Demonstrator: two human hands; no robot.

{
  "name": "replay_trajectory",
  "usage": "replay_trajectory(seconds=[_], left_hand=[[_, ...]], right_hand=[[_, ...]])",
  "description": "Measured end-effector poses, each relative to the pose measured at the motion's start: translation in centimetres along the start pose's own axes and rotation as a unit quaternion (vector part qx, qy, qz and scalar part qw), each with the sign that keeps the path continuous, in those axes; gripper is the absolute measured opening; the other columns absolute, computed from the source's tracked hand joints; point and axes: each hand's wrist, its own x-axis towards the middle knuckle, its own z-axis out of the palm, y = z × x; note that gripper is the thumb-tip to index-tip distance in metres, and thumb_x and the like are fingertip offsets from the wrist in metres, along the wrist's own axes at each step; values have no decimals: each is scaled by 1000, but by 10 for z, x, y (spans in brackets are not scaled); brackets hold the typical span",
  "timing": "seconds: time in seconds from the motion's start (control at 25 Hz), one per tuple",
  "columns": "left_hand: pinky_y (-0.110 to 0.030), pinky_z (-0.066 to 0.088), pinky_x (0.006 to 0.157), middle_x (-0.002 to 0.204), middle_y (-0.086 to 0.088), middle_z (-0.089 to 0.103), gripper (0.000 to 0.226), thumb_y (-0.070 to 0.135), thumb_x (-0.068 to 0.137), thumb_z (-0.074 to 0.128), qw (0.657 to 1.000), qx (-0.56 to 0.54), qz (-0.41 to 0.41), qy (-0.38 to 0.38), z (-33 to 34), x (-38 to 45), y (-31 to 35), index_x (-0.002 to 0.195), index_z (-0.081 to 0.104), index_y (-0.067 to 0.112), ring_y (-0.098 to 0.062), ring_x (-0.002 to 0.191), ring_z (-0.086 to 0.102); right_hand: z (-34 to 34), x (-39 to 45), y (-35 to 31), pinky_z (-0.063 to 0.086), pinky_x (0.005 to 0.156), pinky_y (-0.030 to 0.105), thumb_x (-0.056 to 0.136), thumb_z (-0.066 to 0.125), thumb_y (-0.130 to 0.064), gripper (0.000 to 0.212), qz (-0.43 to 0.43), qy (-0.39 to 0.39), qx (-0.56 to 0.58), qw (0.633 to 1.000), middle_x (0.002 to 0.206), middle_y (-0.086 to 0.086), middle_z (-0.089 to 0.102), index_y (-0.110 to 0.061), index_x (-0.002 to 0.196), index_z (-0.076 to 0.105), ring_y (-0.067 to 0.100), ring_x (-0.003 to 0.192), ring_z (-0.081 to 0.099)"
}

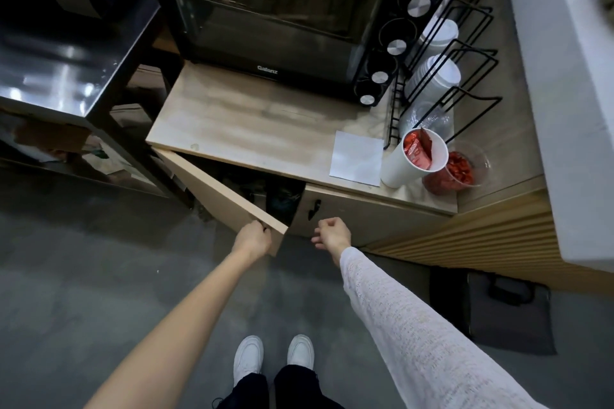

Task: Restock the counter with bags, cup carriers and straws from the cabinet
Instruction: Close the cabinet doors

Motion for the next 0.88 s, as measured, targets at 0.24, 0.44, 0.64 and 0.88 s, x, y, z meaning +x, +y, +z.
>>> replay_trajectory(seconds=[0.24,0.44,0.64,0.88], left_hand=[[-38,47,94,124,-22,61,32,12,98,40,996,78,15,-43,8,34,10,116,62,-4,-36,113,58],[-38,49,89,117,-19,65,28,9,96,40,987,144,18,-63,3,60,20,109,63,-1,-35,109,62],[-36,48,77,111,-17,68,18,4,91,51,985,162,1,-54,5,79,35,102,64,1,-34,102,64],[-37,48,85,116,-17,66,24,8,92,53,989,146,-4,-38,3,98,49,114,64,4,-35,111,61]], right_hand=[[9,24,-19,58,73,35,98,46,-19,35,-39,-23,-66,997,112,11,61,-6,131,47,19,70,64],[18,39,-30,52,85,36,99,43,-21,25,-69,-7,-185,980,114,15,64,-2,105,59,34,100,64],[20,41,-36,40,74,28,99,41,-9,23,-76,-1,-322,944,115,13,64,-2,108,61,32,106,61],[25,43,-41,41,74,27,96,43,-7,24,-66,11,-360,931,116,10,66,-6,111,62,28,108,63]])
